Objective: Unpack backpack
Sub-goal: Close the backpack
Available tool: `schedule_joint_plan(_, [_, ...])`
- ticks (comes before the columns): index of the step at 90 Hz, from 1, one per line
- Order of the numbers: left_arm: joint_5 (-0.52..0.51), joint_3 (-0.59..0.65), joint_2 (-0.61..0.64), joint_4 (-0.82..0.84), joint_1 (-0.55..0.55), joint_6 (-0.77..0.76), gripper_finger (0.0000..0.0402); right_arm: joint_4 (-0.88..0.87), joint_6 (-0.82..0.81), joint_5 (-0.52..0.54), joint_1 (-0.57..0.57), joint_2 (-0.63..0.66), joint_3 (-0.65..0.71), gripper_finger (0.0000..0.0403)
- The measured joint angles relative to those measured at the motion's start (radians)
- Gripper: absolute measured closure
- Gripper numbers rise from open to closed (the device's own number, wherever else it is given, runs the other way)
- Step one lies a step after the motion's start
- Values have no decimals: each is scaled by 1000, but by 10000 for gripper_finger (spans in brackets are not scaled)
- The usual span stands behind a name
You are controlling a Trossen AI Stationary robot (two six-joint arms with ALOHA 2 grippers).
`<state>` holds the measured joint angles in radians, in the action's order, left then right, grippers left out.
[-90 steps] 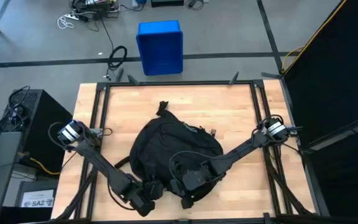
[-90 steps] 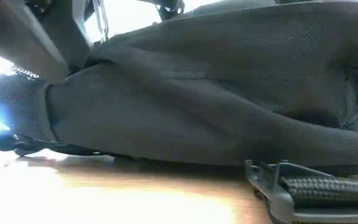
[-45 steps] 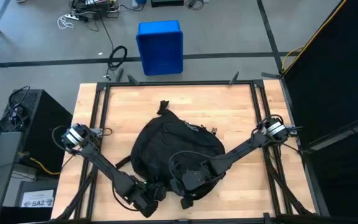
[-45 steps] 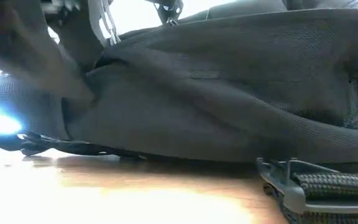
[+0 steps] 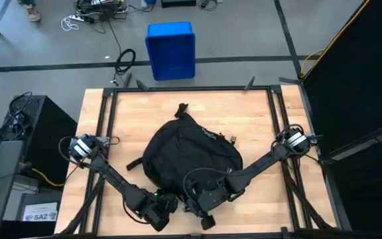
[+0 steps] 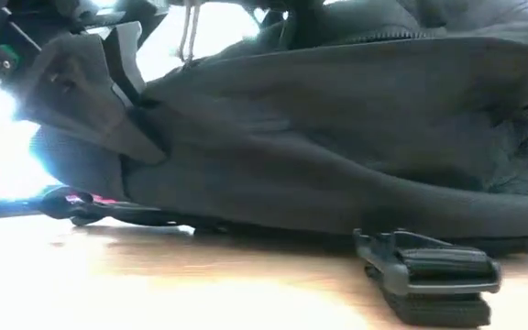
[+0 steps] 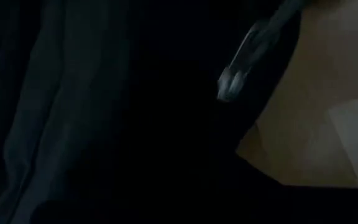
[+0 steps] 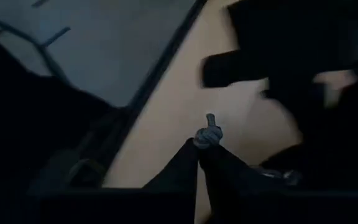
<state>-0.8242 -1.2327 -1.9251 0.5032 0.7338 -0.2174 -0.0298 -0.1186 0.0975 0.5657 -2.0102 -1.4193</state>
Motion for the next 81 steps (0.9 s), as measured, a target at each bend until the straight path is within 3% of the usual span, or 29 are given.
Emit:
schedule_joint_plan(16, [2,-4,1,23,1,-7,400,-27,-51,-80,57,0,0,403])
schedule_joint_plan(24, [-3,-1,1,95,-1,-37,401,-44,-89,-179,97,0,-3,403])
schedule_joint_plan(33, [-10,-2,4,210,-1,-133,401,-70,-143,-195,140,3,-2,403])
schedule_joint_plan(46, [-9,-1,4,321,12,-231,401,-169,-179,-69,178,31,-2,403])
schedule_joint_plan(64, [-9,-1,4,272,18,-220,401,-181,-217,285,161,37,-2,403])
schedule_joint_plan(81, [-16,-1,4,234,9,-252,401,-288,-400,296,100,34,0,388])
